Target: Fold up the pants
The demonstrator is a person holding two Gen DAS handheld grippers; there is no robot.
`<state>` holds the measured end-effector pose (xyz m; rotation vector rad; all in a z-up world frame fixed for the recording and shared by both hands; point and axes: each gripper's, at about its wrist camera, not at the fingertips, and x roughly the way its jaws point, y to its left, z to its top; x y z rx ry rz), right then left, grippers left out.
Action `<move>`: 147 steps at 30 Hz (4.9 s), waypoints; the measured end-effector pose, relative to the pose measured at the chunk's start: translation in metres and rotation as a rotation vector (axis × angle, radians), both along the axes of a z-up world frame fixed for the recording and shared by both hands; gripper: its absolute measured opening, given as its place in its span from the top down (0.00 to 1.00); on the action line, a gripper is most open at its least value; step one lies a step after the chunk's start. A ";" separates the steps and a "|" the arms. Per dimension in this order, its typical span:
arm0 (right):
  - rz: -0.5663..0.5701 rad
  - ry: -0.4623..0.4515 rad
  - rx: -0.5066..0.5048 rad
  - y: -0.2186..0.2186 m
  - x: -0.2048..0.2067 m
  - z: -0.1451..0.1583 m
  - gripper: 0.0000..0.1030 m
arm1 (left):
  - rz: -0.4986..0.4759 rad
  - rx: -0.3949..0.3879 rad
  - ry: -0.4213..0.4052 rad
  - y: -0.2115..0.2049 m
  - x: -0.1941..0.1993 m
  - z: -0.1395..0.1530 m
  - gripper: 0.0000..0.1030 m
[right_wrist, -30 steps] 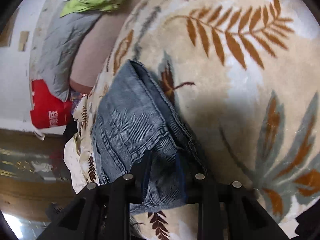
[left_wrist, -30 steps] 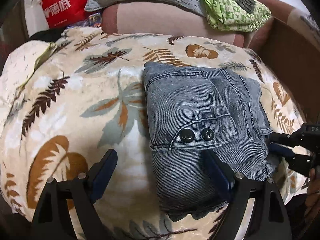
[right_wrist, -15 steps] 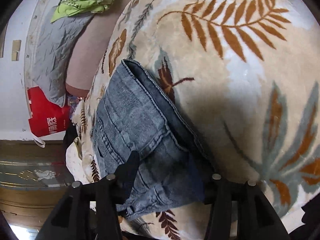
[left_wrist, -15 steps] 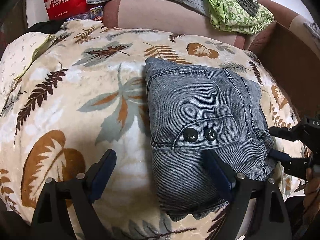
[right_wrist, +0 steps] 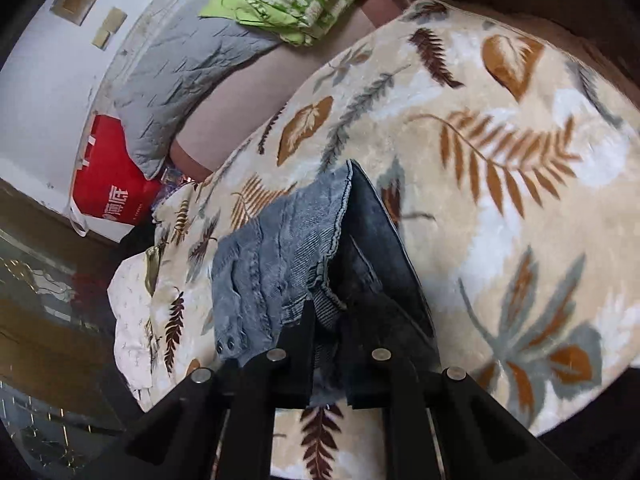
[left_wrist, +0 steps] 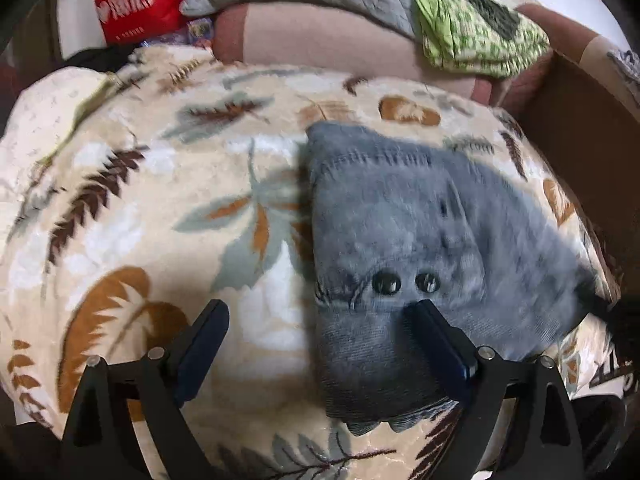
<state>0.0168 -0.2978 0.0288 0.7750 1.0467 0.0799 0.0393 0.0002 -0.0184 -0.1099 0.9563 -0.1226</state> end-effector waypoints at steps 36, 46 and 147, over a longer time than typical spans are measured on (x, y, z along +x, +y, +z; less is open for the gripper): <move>0.296 -0.103 -0.243 0.046 0.048 -0.001 0.59 | -0.054 0.199 0.040 -0.032 0.009 -0.027 0.06; 0.374 -0.066 -0.364 0.062 0.014 -0.014 0.37 | -0.017 0.109 0.016 -0.023 0.007 -0.007 0.06; 0.346 -0.223 -0.499 0.066 -0.012 -0.007 0.23 | -0.019 0.020 0.056 -0.017 -0.016 -0.014 0.07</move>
